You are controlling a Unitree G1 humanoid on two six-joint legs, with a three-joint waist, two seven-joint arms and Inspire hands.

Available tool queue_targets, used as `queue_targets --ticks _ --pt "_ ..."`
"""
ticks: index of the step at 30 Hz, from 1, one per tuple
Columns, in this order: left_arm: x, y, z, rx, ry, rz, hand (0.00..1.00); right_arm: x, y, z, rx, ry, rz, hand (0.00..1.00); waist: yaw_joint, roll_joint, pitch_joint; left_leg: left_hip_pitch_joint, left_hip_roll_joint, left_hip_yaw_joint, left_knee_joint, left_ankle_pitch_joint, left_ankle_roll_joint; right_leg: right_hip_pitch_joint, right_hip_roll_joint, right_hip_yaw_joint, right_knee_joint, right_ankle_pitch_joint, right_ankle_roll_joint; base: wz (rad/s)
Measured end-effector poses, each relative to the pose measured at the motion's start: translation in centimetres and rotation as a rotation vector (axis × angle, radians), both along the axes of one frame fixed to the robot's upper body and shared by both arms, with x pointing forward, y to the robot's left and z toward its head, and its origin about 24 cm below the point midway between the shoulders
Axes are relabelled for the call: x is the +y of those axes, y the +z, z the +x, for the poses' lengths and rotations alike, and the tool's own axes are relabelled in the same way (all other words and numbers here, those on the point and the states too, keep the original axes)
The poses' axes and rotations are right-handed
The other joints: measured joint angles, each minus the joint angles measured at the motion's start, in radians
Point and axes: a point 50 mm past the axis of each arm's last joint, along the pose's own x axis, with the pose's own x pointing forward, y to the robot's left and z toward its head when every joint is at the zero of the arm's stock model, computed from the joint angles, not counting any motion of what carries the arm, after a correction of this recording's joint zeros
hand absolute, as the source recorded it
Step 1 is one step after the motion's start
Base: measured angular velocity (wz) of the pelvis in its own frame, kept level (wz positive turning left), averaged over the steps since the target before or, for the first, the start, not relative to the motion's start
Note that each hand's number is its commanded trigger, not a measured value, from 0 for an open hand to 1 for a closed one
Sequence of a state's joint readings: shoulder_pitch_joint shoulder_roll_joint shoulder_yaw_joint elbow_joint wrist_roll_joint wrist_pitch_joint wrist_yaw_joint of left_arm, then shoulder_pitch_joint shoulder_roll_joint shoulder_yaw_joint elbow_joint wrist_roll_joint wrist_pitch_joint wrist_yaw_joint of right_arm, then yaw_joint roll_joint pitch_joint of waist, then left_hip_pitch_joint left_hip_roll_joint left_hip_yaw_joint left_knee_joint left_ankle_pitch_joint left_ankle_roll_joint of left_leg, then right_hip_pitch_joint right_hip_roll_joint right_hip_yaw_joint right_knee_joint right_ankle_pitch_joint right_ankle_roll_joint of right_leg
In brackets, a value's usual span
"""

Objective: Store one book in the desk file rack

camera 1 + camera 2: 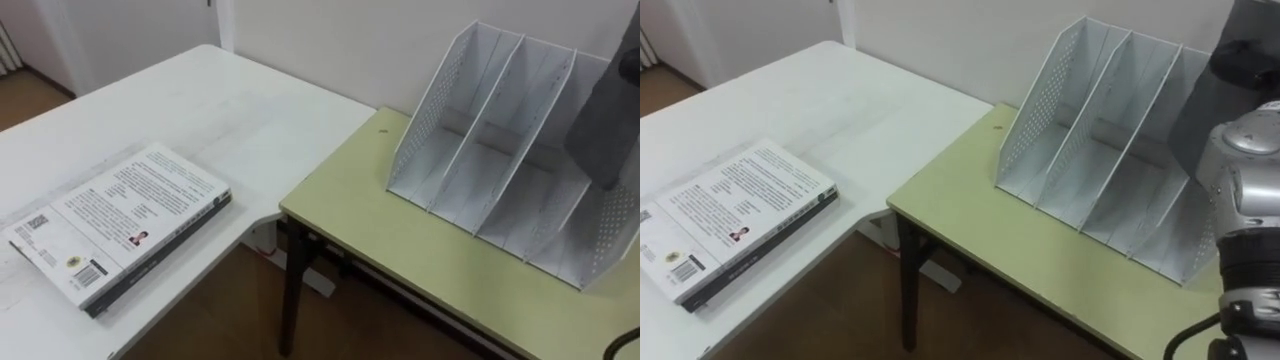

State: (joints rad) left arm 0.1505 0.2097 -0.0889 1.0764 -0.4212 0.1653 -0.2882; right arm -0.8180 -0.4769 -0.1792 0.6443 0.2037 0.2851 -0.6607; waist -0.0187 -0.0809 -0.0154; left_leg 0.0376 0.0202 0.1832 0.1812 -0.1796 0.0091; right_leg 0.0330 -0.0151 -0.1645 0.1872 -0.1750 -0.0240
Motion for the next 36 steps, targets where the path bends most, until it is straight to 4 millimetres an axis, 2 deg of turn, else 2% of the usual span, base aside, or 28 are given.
queue_targets --ticks 13,18,21,36 --pt "0.1 0.0 -0.1 0.008 0.008 -0.001 0.0 0.3 0.5 0.3 -0.017 0.027 0.02 0.0 0.003 -0.003 -0.0007 0.007 0.0 0.001 0.0 0.0 0.0 0.001 -0.001 0.0 0.001 0.0 -0.001 0.0" --pt "0.2 0.0 0.0 0.011 0.007 -0.003 0.0 0.7 2.6 0.8 -0.05 0.049 -0.009 0.0 0.003 -0.005 -0.001 0.008 0.0 0.001 0.0 0.0 0.0 0.001 -0.001 0.0 -0.001 0.0 0.0 0.0" --pt "0.3 0.1 0.1 0.01 0.006 -0.001 0.0 0.7 3.2 0.8 -0.062 0.06 -0.019 0.0 0.005 -0.011 -0.0016 0.008 0.0 0.0 0.0 0.0 0.0 0.002 0.0 0.0 0.0 0.0 -0.001 0.0" --pt "0.3 0.2 0.3 0.003 0.0 -0.001 0.0 0.6 3.3 0.8 -0.061 0.058 -0.029 0.0 0.021 -0.015 -0.0003 0.008 0.0 0.001 0.0 0.0 0.0 0.002 -0.001 0.0 0.0 0.001 -0.001 0.0"
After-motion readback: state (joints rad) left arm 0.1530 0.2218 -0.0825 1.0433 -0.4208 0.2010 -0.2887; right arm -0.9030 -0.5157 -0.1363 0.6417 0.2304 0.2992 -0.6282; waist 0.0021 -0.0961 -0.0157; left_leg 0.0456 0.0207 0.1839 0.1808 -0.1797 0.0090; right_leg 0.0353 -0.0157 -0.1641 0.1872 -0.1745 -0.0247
